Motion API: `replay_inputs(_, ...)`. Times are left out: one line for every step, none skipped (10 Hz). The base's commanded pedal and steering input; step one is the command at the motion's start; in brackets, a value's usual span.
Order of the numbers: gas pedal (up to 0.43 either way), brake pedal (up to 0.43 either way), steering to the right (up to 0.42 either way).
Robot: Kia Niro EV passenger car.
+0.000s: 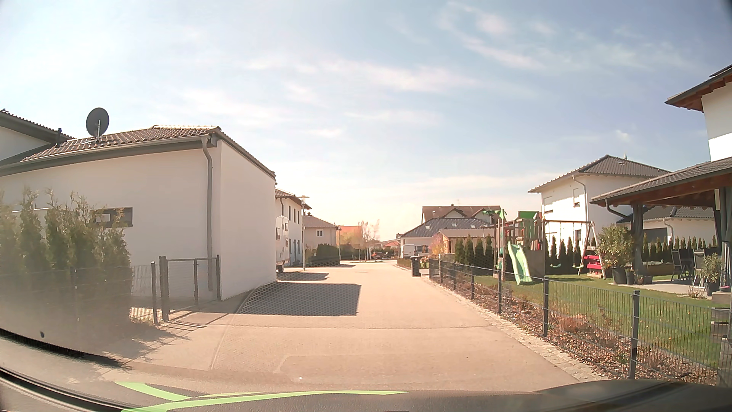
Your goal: Follow the waypoints while adhering to traffic rules and regulations
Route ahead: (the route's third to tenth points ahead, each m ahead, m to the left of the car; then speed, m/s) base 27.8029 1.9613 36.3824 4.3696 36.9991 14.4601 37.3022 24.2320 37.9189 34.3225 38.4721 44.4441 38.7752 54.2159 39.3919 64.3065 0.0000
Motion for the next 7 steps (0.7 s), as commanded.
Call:
replay_inputs(0.0,0.36,0.0)
replay_inputs(0.0,0.354,0.0)
replay_inputs(0.0,0.354,0.0)
replay_inputs(0.0,0.354,0.0)
replay_inputs(0.0,0.348,0.0)
replay_inputs(0.0,0.348,0.0)
replay_inputs(0.0,0.348,0.0)
